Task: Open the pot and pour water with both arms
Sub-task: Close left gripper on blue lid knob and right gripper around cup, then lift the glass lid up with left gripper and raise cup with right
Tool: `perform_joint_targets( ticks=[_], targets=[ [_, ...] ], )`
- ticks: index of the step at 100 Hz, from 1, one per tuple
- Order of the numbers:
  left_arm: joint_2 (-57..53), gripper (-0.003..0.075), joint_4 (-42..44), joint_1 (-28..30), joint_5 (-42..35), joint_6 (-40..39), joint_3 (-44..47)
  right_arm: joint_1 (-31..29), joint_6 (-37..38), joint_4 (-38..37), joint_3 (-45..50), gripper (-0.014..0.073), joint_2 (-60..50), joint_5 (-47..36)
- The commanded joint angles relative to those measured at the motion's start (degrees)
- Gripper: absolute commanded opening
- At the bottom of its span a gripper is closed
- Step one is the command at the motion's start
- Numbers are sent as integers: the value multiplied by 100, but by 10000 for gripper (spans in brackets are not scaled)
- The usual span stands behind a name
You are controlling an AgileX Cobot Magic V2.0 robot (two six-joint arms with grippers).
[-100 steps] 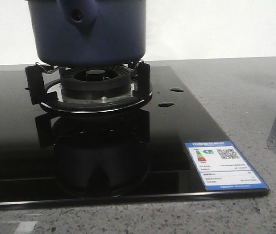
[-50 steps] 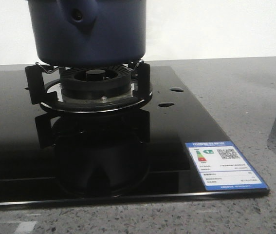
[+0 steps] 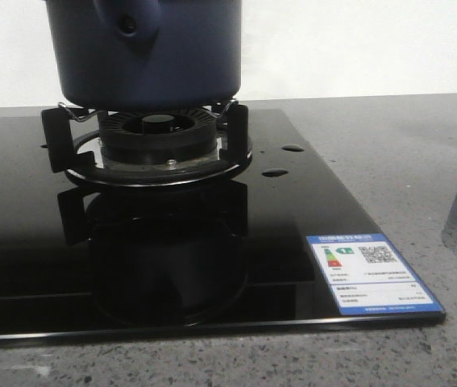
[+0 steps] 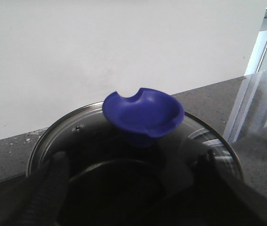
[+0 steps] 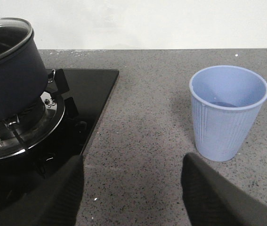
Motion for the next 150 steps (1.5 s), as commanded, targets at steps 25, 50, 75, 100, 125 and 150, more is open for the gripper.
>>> perform_joint_targets(
  ticks=[25,50,75,100,125,150],
  targets=[
    [853,601,-5,-52,-378,12,-1049,1,-73,30,-205,411,72,-429],
    [1159,599,4,-52,-393,12,-1239,1,-73,30,-205,411,72,-419],
    [1276,599,257,-52,-474,12,-1239,1,-73,30,-205,411,72,-419],
    [1382,510,257,-52,-724,12,-1244,1,-73,30,-205,411,72,-419],
    [1412,409,257,-52,-894,12,-1253,1,-73,30,-205,411,72,-419],
    [1161,402,257,-52,-894,12,-1289,1,-73,-339,-205,411,72,-453]
  ],
)
